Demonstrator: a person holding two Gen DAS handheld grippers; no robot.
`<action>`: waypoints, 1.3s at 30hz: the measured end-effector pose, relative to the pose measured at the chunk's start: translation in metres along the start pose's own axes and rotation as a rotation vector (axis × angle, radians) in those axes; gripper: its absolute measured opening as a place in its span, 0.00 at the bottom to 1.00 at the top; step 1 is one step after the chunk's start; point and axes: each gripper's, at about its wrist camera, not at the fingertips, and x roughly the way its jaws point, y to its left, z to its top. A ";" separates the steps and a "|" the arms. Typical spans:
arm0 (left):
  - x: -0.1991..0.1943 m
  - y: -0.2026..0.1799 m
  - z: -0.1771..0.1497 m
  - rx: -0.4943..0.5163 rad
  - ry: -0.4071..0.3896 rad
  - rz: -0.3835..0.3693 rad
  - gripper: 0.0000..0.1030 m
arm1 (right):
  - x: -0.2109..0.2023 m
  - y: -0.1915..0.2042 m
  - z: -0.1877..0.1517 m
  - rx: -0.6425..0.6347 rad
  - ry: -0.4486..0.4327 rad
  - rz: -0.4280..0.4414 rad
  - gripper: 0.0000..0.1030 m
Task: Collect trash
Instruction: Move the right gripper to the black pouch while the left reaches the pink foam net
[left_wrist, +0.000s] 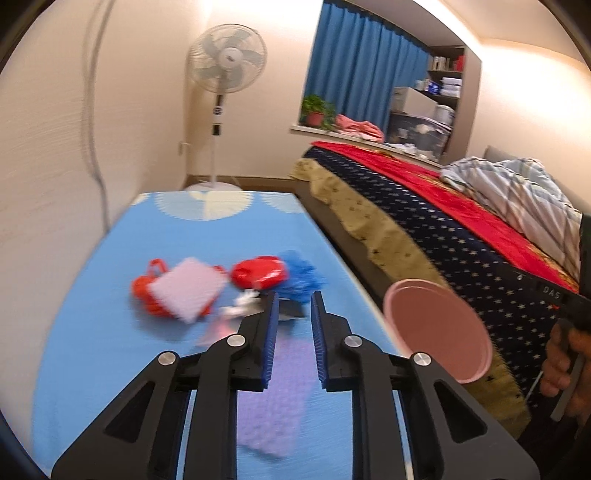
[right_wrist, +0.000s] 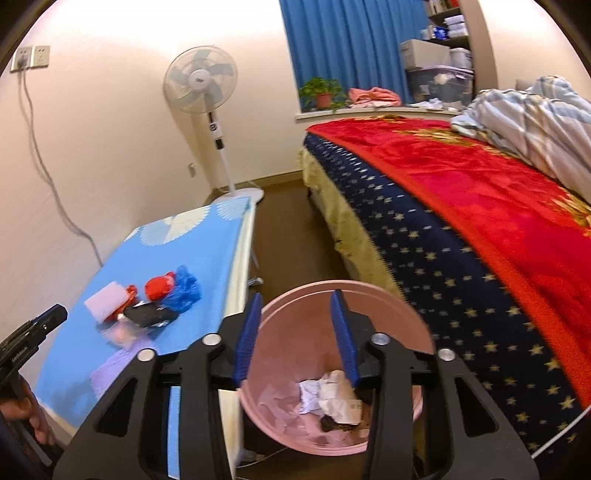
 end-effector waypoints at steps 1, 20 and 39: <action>0.000 0.007 -0.002 -0.008 -0.002 0.013 0.17 | 0.002 0.004 -0.001 -0.003 0.004 0.011 0.28; -0.008 0.080 -0.019 -0.203 -0.040 0.162 0.17 | 0.065 0.126 -0.023 -0.065 0.094 0.218 0.25; 0.021 0.090 -0.020 -0.213 -0.014 0.188 0.17 | 0.154 0.155 -0.047 0.157 0.255 0.376 0.46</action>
